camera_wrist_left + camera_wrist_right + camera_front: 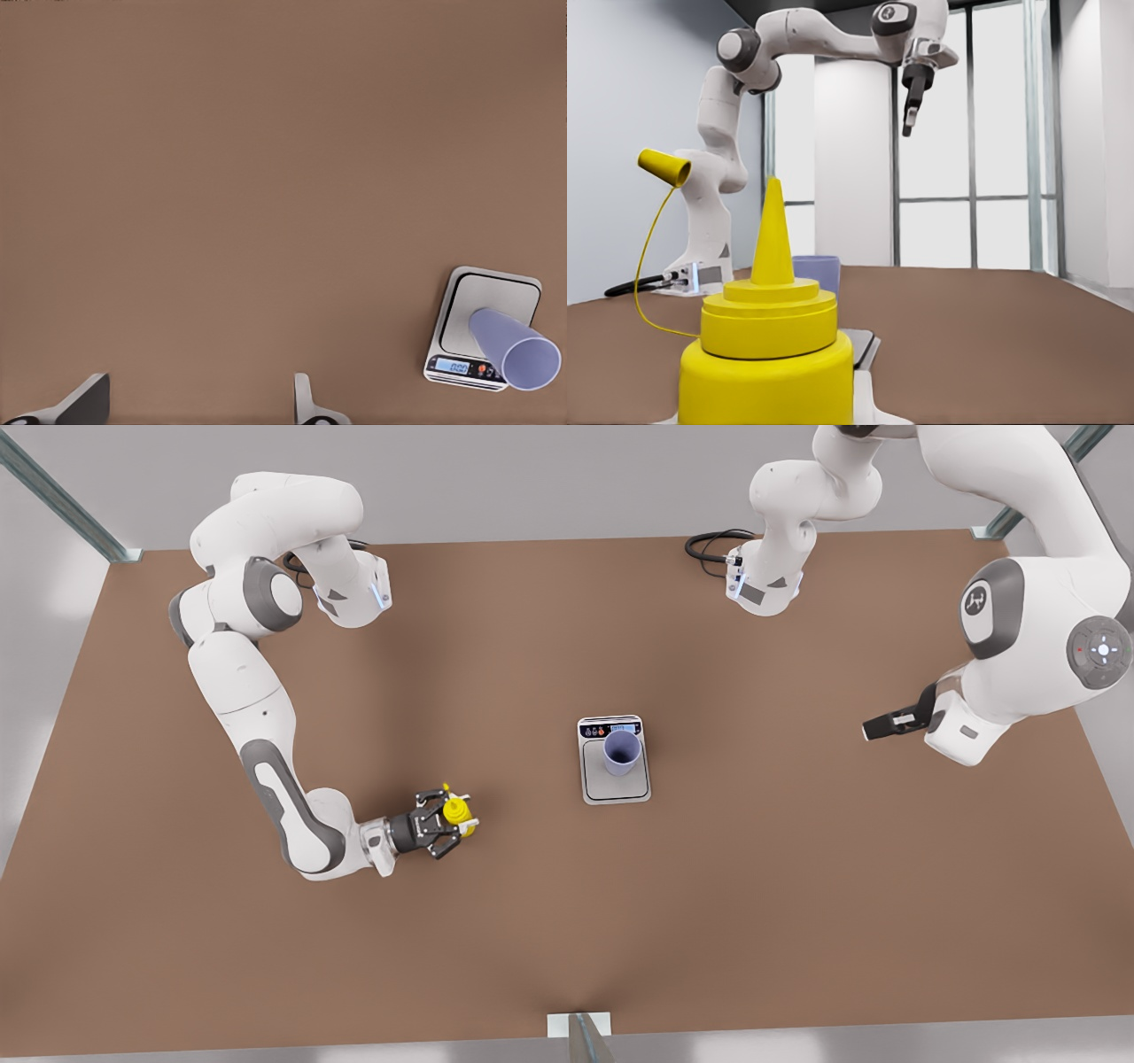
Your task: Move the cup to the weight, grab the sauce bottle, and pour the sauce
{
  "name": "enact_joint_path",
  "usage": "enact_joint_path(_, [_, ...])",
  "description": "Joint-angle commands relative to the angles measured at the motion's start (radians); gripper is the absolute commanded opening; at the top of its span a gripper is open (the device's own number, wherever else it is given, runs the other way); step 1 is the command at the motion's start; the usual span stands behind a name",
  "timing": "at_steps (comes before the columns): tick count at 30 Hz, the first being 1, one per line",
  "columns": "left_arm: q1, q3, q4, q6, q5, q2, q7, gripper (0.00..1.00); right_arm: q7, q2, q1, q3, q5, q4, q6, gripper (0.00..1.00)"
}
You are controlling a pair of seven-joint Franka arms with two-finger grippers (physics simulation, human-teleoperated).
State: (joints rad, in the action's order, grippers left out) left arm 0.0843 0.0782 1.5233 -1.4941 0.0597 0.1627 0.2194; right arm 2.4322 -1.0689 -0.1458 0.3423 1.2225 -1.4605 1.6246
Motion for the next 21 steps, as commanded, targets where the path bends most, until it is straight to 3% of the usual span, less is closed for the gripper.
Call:
enact_joint_path(1, [0.002, 0.0, 0.0, 0.0, 0.0, 0.0, 0.0, 1.0, -0.012, 0.0, 0.0, 0.0, -0.02, 0.002, -0.011, 0.49])
enact_joint_path(5, [0.002, 0.0, 0.0, 0.009, 0.0, -0.002, 0.006, 1.0, -0.025, 0.0, 0.0, 0.0, -0.02, 0.002, -0.011, 0.49])
enact_joint_path(8, [0.002, 0.0, 0.0, 0.009, -0.001, -0.002, 0.006, 1.0, -0.027, 0.0, 0.0, 0.0, -0.02, 0.0, -0.011, 0.59])
enact_joint_path(9, [0.002, 0.0, 0.0, 0.009, 0.0, -0.002, 0.006, 1.0, -0.027, 0.0, 0.0, 0.0, -0.021, -0.001, -0.011, 0.75])
enact_joint_path(10, [0.003, 0.0, 0.0, 0.009, -0.001, -0.002, 0.006, 1.0, -0.027, 0.001, 0.0, 0.0, -0.021, -0.003, -0.011, 0.99])
enact_joint_path(21, [0.018, -0.003, 0.0, 0.02, -0.001, -0.003, 0.028, 1.0, -0.028, 0.004, -0.014, -0.036, -0.037, -0.012, -0.011, 1.0])
